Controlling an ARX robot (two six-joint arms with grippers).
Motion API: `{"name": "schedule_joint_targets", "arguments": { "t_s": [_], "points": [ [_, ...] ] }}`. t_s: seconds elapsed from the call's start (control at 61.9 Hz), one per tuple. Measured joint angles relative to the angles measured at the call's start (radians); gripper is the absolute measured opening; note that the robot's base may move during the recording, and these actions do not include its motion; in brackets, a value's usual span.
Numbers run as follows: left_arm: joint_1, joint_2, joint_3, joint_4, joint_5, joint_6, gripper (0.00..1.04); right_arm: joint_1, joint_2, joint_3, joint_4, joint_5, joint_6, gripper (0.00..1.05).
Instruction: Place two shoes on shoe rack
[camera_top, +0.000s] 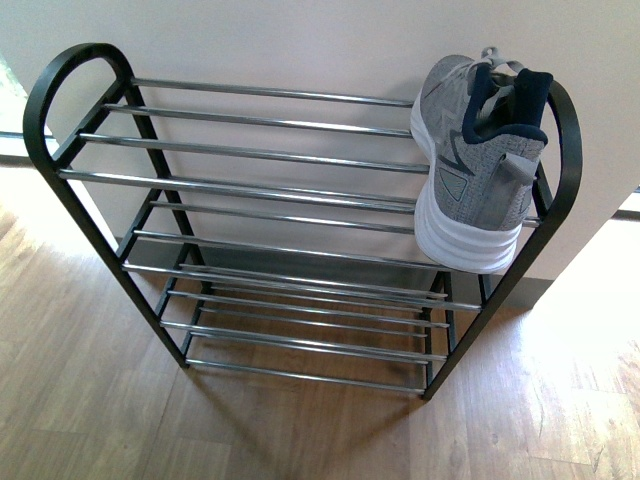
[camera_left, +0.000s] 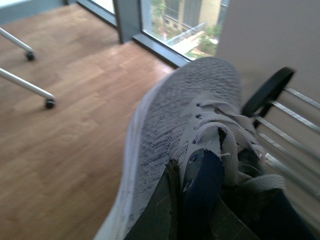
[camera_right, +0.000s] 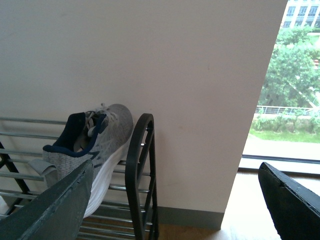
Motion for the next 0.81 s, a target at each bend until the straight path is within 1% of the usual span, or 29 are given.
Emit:
{"name": "schedule_joint_targets", "arguments": {
  "t_s": [0.097,0.178,0.371,0.42,0.484,0.614,0.807],
  "points": [
    [0.052,0.174,0.124,0.192,0.147,0.164,0.01,0.0,0.0,0.0,0.0,0.0,0.0,0.96],
    [0.066,0.321,0.238,0.262,0.236,0.278,0.01,0.0,0.0,0.0,0.0,0.0,0.0,0.96],
    [0.061,0.609,0.479,0.273,0.373,0.424,0.01,0.0,0.0,0.0,0.0,0.0,0.0,0.96],
    [0.058,0.661,0.53,0.259,0.397,0.441,0.01,0.0,0.0,0.0,0.0,0.0,0.0,0.96],
    [0.05,0.749,0.621,0.223,0.453,0.48,0.01,0.0,0.0,0.0,0.0,0.0,0.0,0.96],
    [0.032,0.887,0.748,0.199,0.496,0.543,0.01,0.0,0.0,0.0,0.0,0.0,0.0,0.96],
    [-0.01,1.041,0.943,0.134,0.546,0.526,0.01,0.0,0.0,0.0,0.0,0.0,0.0,0.96]
  ]
}}
